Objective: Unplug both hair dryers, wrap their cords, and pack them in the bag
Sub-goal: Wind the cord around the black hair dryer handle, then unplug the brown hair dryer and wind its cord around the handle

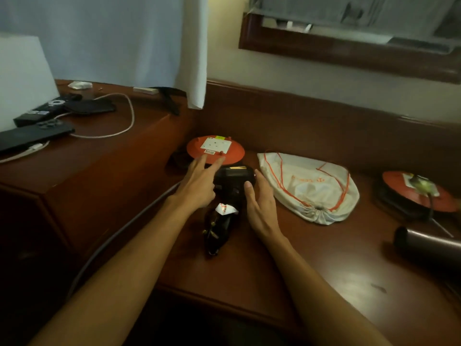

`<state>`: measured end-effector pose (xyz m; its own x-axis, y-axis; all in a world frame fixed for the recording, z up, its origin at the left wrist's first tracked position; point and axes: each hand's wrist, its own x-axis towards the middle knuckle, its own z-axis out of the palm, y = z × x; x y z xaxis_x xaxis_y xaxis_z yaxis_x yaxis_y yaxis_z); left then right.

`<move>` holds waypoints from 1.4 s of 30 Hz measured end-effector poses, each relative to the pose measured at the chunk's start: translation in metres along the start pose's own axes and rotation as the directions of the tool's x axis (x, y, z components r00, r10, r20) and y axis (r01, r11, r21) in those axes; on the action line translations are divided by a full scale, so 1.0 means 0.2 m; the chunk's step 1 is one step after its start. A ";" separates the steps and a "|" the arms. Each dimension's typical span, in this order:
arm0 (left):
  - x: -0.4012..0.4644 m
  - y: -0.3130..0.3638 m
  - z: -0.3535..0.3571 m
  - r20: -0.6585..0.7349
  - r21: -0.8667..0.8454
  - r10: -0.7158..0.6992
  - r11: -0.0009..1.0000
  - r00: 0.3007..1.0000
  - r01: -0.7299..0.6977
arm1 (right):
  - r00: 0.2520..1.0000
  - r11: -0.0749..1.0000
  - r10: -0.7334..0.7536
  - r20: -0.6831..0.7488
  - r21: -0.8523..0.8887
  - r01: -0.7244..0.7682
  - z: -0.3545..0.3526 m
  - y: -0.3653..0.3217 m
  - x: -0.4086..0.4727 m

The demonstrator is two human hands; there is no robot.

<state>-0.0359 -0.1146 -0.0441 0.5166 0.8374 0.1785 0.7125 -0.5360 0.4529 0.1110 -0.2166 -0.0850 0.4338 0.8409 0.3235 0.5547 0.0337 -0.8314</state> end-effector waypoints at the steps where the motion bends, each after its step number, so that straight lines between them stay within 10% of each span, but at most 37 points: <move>1: -0.03 0.07 -0.04 -0.037 -0.024 0.002 1.000 0.999 -0.003 | 0.998 1.000 0.010 -0.069 -0.012 -0.011 -0.06 0.03 -0.05; 5: -0.17 0.42 -0.09 -0.146 -0.102 0.126 0.985 0.981 -0.142 | 0.968 0.990 -0.038 -0.248 -0.143 0.003 -0.46 0.16 -0.28; 12: -0.29 1.00 0.37 0.103 -0.283 0.370 0.901 0.923 -0.330 | 0.967 0.846 0.061 -0.247 -0.501 -0.181 -1.16 0.41 -0.60; 33: -0.48 1.23 0.88 0.057 -0.141 0.389 0.915 0.919 -0.378 | 0.976 0.880 0.114 -0.187 -0.438 -0.187 -1.31 0.53 -0.71; 42: -0.30 1.43 0.80 0.061 -0.438 0.278 0.870 0.959 -0.225 | 0.914 0.998 0.055 -0.402 0.006 -0.057 -1.70 0.38 -0.63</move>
<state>0.2136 -0.3355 -0.0656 0.7221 0.6473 0.2441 0.2961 -0.6081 0.7366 0.3396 -0.5033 -0.0344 0.7124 0.5531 0.4320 0.5250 -0.0114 -0.8510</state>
